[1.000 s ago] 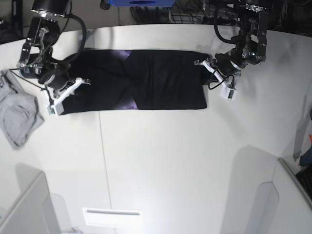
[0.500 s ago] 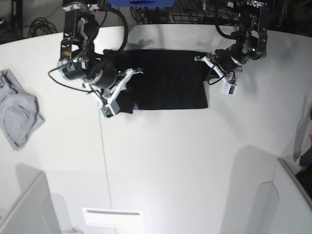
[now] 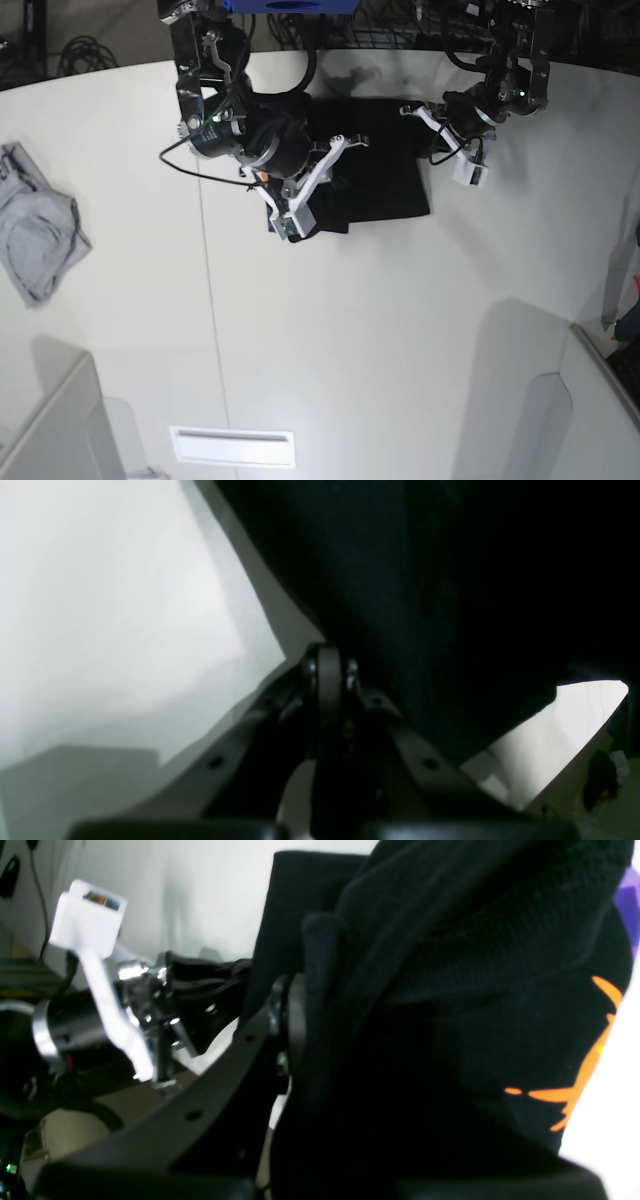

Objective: Fold the T-shirt properly
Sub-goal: 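Fold the strip end in the right gripper over toward the left gripper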

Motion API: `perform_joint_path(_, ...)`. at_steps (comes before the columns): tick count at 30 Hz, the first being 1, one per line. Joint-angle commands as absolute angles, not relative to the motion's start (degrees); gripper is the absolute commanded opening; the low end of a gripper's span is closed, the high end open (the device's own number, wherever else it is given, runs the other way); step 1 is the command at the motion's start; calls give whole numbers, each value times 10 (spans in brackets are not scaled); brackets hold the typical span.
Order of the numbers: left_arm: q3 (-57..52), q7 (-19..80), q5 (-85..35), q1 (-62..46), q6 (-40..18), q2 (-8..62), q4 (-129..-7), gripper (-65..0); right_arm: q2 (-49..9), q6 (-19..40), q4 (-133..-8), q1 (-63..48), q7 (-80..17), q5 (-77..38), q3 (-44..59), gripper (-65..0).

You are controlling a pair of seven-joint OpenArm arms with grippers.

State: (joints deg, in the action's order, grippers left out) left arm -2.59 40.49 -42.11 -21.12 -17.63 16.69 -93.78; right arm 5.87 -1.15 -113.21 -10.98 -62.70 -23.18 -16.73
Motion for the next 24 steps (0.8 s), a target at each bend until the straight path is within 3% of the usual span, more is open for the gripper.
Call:
perform_joint_path(1,-28,419,-411,-215,-172,173,-942,-650,65,-14,-1135,-103,-617,-241,-169,-650)
perform_joint_path(24,-21,419,-411,-210,-172,168,-942,-650,72,-12,-1091,-84,-570,-266,-203,-650)
